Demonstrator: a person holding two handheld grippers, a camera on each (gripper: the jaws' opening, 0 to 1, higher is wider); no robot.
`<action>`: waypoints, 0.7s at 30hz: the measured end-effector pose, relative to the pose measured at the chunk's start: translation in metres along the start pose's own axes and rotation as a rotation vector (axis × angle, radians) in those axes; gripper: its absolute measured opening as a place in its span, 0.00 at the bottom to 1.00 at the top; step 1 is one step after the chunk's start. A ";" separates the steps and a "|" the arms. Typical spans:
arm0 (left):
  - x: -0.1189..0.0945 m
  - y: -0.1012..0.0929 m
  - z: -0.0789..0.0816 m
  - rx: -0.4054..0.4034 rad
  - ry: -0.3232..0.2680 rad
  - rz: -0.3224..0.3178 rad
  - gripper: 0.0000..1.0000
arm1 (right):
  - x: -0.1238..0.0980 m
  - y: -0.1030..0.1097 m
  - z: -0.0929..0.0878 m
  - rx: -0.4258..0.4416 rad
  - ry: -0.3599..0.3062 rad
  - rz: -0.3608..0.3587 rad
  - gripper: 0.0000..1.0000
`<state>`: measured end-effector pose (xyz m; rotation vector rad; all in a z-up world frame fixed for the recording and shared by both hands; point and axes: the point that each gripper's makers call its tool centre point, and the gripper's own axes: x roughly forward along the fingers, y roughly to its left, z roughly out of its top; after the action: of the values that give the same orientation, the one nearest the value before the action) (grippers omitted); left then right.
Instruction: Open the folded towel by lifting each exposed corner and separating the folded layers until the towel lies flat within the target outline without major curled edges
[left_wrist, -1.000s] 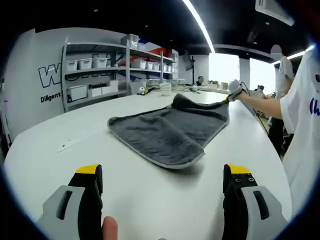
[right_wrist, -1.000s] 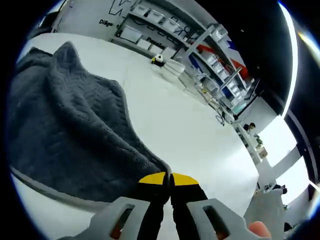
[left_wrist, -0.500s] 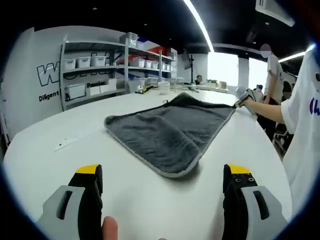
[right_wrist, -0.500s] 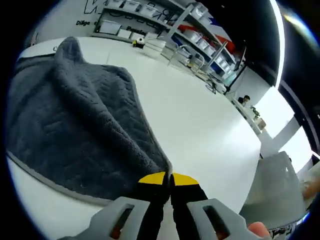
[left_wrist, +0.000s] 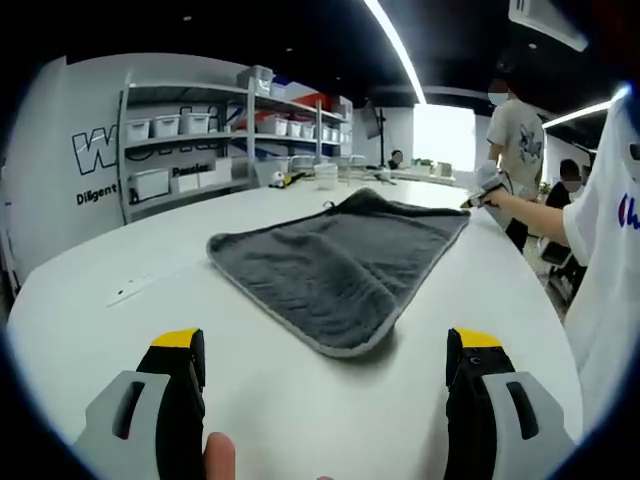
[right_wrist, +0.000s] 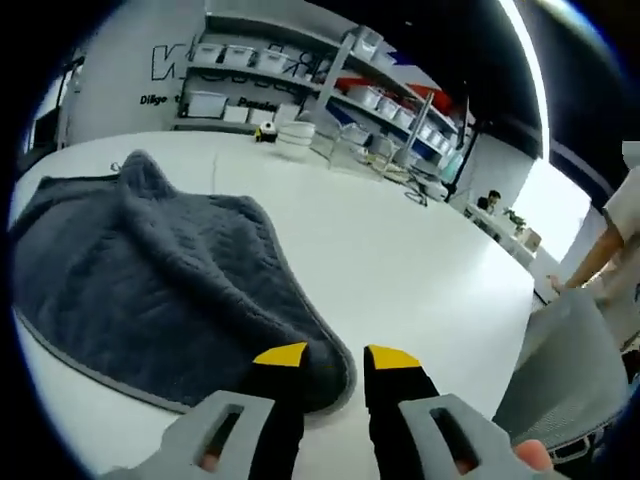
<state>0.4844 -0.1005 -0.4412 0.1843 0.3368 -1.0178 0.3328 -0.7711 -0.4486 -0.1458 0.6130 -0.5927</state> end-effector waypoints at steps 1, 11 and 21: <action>0.000 0.000 0.000 0.000 0.000 0.001 0.99 | -0.003 0.001 0.003 0.009 -0.012 0.007 0.26; 0.002 0.000 0.001 0.018 0.012 0.001 0.99 | -0.051 0.064 0.041 0.218 -0.155 0.330 0.63; 0.011 0.010 0.012 -0.024 0.008 -0.026 0.99 | -0.087 0.111 0.037 0.210 -0.167 0.509 0.89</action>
<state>0.5001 -0.1078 -0.4343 0.1629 0.3590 -1.0381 0.3501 -0.6322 -0.4079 0.1555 0.3996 -0.1460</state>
